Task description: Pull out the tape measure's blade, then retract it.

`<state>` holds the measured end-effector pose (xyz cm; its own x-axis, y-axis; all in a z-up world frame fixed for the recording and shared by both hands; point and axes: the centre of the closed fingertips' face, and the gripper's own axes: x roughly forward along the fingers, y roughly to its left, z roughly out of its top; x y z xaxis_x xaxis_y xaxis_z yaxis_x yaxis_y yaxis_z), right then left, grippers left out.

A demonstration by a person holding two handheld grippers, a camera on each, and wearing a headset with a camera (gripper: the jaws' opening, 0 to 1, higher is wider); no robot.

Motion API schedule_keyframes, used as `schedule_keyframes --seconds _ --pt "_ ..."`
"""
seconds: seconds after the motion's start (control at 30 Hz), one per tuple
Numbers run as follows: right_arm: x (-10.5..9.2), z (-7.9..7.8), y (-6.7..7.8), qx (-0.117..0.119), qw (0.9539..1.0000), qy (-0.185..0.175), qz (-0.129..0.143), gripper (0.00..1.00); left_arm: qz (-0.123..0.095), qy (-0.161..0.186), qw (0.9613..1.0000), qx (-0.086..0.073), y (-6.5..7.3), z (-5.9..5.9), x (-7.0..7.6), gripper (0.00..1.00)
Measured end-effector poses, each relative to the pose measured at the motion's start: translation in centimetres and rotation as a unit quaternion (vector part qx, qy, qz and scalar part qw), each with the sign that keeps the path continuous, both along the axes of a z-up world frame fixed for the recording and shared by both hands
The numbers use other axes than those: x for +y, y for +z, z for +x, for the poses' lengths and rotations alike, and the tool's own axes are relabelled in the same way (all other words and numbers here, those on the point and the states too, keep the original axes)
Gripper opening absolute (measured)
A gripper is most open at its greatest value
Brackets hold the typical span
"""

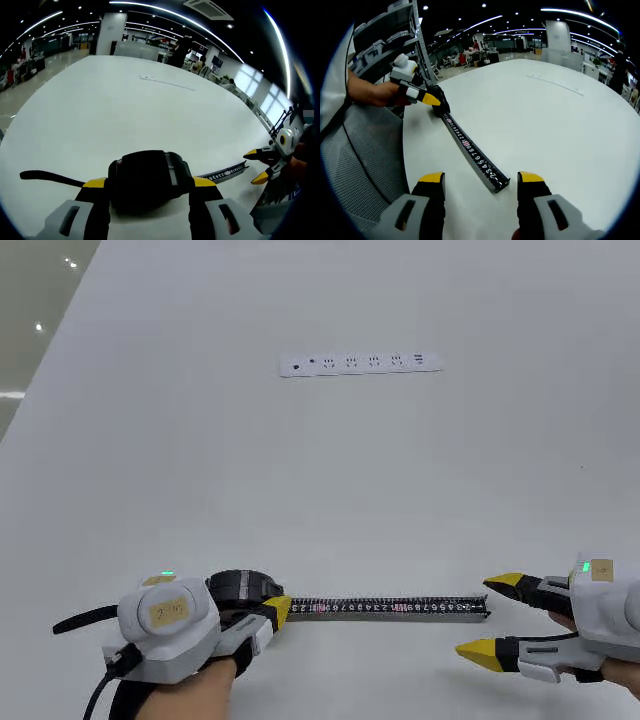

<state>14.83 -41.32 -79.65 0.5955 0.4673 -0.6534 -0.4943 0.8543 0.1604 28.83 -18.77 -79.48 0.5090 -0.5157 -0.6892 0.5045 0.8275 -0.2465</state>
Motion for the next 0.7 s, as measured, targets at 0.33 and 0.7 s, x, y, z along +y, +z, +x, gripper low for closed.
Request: schedule_keyframes --seconds 0.33,0.7 --pt "-0.8 0.5 -0.4 -0.019 0.9997 0.006 -0.016 0.41 0.002 -0.001 1.0000 -0.001 0.0 0.0 0.0 0.61" --pt "-1.3 0.3 -1.5 -0.020 0.9983 0.042 -0.036 0.32 0.001 -0.002 1.0000 -0.001 0.0 0.0 -0.1 0.61"
